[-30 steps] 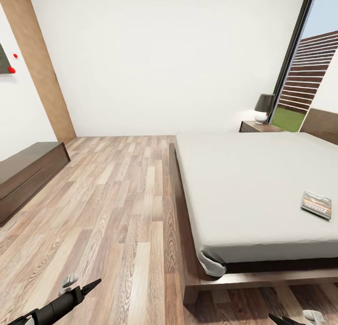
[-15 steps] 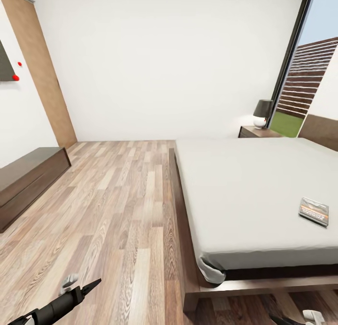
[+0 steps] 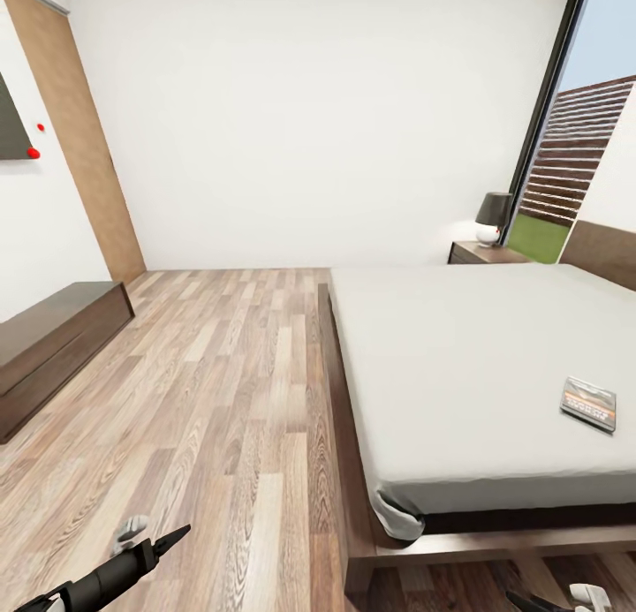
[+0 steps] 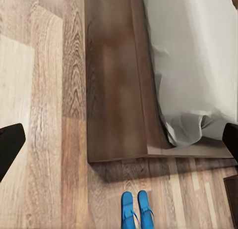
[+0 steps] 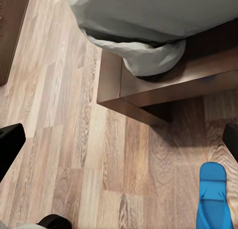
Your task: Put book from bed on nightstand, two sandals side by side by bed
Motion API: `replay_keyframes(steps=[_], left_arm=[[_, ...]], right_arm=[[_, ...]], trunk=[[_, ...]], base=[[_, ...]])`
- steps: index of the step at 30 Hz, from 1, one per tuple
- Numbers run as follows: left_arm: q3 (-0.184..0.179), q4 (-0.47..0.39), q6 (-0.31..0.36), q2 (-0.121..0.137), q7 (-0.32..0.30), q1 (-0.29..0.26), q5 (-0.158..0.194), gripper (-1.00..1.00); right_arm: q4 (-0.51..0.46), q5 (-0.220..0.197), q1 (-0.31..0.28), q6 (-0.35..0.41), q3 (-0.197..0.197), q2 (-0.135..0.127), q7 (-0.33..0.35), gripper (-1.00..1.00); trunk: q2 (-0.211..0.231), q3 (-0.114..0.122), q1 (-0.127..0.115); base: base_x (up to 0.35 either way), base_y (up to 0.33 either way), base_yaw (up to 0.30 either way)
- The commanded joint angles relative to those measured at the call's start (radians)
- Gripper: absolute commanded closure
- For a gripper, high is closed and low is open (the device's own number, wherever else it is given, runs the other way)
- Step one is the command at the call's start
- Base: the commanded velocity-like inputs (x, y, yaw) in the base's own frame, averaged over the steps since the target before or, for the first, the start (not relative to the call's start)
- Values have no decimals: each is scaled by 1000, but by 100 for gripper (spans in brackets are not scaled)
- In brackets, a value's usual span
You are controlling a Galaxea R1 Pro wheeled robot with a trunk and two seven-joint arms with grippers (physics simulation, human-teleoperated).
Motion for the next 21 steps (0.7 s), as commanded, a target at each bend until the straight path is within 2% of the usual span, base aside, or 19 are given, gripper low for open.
replay_keyframes(steps=[1,19,21], left_arm=[[2,0,11,0,-4,0,4,-100],[2,1,11,0,-4,0,4,-100],[2,0,11,0,-4,0,4,-100]], right_arm=[[1,-4,-1,6,-1,0,4,-100],[1,-4,-1,6,0,0,4,-100],[1,-4,-1,6,0,0,4,-100]], trunk=[[7,2,-4],[133,59,-73],[133,59,-73]], base=[[0,0,0],[0,0,0],[0,0,0]])
